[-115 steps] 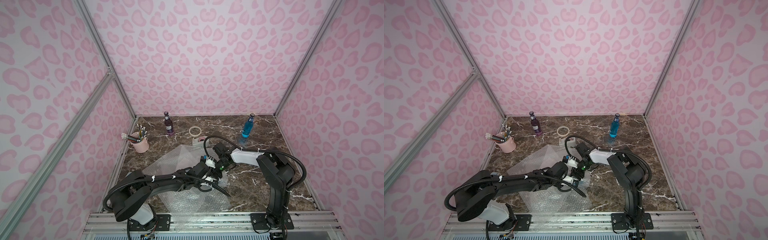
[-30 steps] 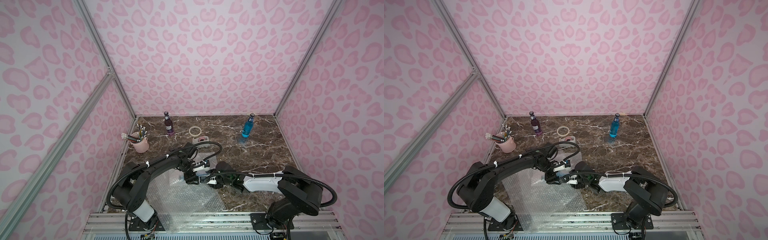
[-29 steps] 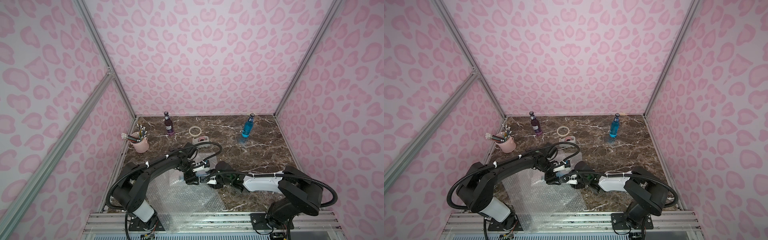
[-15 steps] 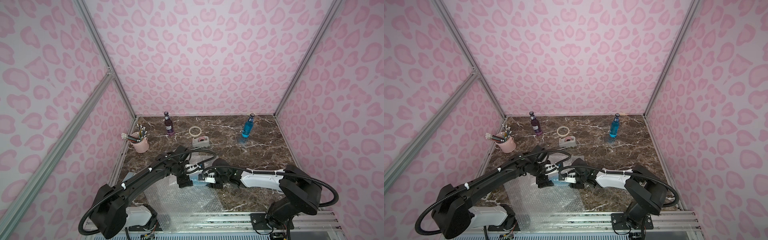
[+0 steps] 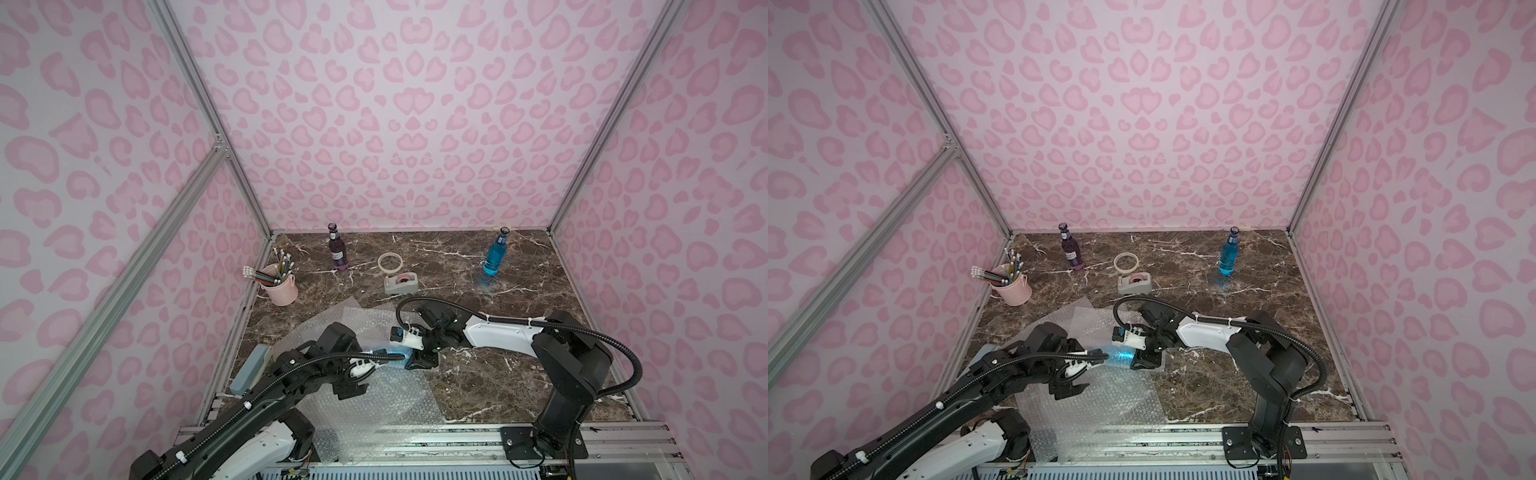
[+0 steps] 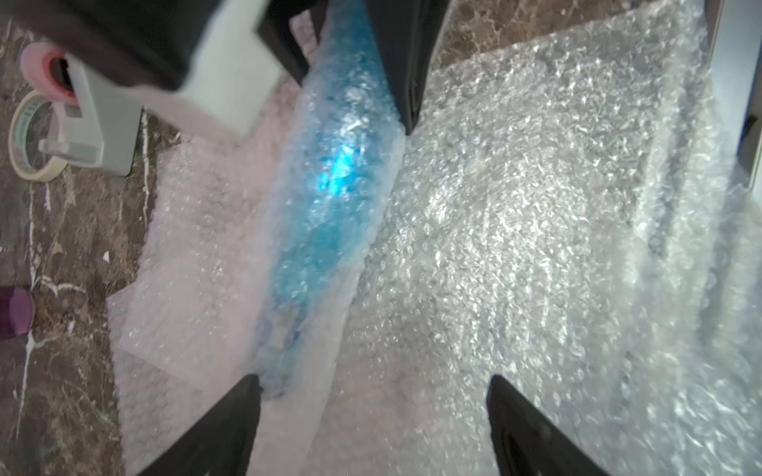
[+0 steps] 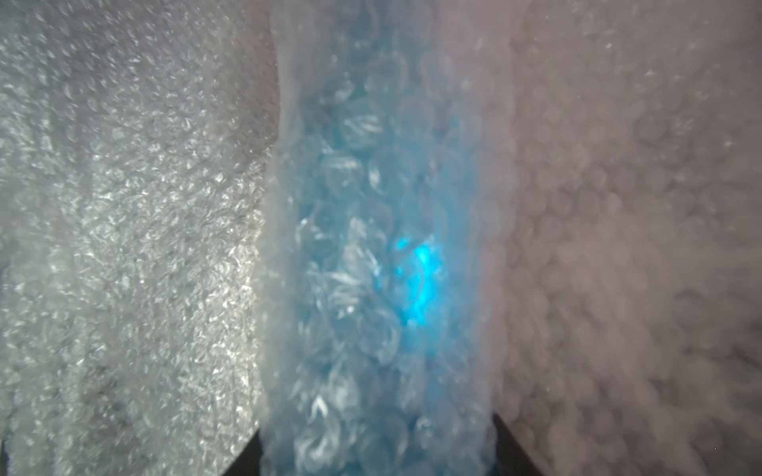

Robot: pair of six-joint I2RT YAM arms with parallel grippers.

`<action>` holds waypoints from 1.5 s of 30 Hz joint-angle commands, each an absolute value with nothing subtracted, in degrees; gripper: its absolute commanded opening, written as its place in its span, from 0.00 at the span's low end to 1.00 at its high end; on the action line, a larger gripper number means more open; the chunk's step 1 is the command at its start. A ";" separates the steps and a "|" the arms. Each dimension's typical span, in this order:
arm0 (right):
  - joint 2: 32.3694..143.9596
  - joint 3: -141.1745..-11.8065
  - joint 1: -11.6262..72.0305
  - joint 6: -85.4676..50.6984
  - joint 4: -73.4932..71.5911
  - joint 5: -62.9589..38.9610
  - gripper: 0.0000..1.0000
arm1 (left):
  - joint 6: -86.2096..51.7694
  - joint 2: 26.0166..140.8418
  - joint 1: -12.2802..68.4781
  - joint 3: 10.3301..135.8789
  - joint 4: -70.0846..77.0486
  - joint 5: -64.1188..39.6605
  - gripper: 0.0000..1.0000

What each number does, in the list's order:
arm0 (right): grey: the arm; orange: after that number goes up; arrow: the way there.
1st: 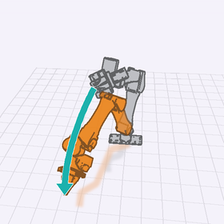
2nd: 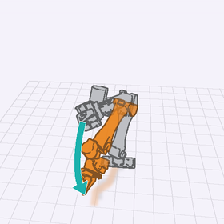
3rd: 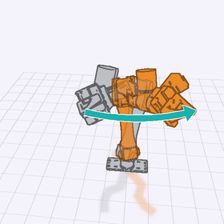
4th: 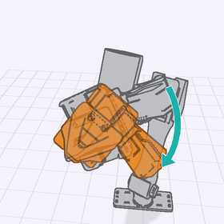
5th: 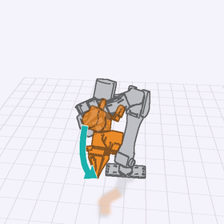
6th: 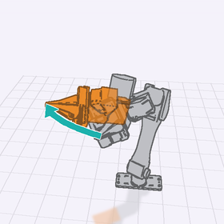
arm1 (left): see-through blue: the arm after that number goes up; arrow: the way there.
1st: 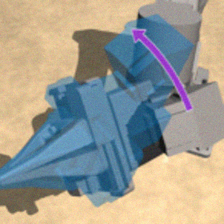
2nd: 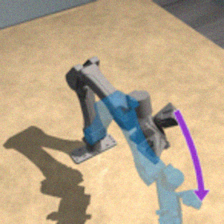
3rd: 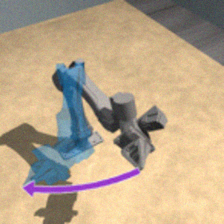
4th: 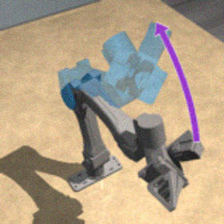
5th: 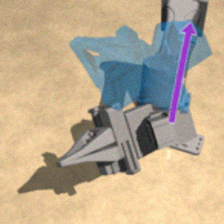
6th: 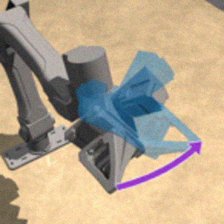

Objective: Wrap wine bottles in bubble wrap
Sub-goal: Wrap the wine bottle in bubble wrap.

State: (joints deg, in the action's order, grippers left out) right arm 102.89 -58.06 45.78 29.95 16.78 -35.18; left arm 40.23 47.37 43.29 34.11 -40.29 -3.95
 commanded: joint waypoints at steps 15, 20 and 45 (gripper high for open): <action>113.02 -66.64 41.58 26.11 28.53 -49.85 0.45 | 58.71 69.69 53.84 33.27 -8.09 12.98 0.83; 113.82 -66.78 41.35 26.94 29.69 -50.53 0.45 | 59.54 75.06 53.79 34.56 -7.13 12.93 0.81; 101.31 -57.61 37.75 23.89 20.14 -48.79 0.83 | 55.98 82.88 46.38 43.51 -20.63 2.71 0.42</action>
State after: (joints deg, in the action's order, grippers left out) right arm 103.26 -59.31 38.46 22.85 17.93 -48.64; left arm 61.23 82.28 47.79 42.33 -16.73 2.92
